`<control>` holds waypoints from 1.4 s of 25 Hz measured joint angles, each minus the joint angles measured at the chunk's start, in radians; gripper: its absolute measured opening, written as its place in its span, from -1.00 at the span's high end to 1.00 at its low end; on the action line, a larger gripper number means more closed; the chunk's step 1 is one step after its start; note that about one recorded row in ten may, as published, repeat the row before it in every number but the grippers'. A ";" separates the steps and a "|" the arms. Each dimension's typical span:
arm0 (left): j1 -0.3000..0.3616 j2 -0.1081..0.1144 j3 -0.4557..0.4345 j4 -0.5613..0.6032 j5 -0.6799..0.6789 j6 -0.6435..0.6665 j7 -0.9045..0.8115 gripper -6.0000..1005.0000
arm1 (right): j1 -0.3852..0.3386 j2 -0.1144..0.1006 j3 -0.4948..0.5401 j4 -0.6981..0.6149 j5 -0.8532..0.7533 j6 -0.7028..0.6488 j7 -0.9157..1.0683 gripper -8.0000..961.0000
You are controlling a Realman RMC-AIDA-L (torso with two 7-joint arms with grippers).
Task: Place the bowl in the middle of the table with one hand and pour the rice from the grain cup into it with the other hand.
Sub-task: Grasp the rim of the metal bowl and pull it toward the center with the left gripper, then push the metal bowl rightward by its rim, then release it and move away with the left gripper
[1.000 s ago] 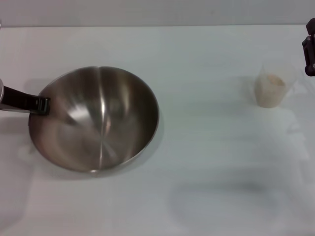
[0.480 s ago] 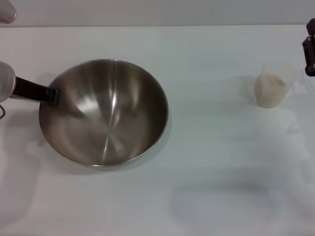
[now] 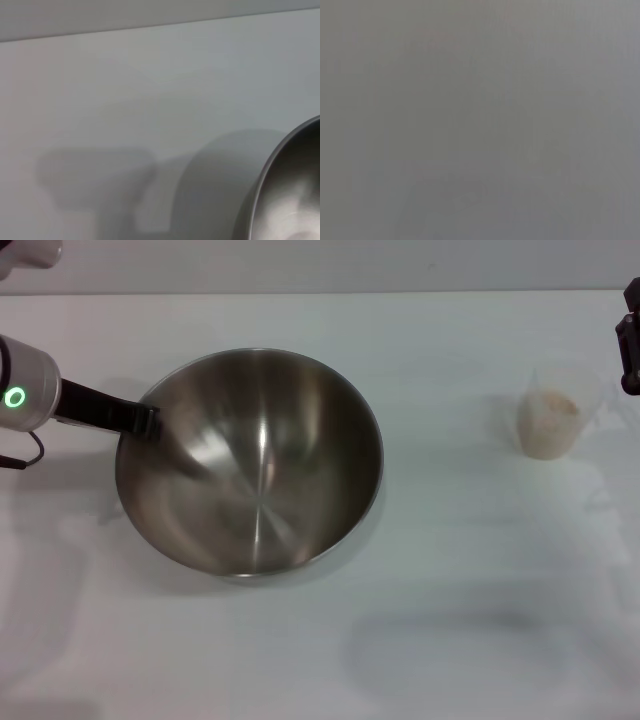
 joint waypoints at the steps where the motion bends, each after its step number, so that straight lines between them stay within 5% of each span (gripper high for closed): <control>1: -0.004 0.000 0.002 0.005 -0.001 0.003 0.003 0.98 | 0.000 0.000 0.000 0.000 0.000 0.000 0.000 0.03; 24: -0.043 -0.002 0.109 0.180 -0.071 0.292 0.034 0.97 | 0.008 0.000 0.002 0.004 0.000 -0.001 0.000 0.04; 35: -0.083 -0.002 0.110 0.251 -0.096 0.299 0.105 0.94 | 0.012 -0.001 0.006 0.000 0.000 -0.013 0.000 0.04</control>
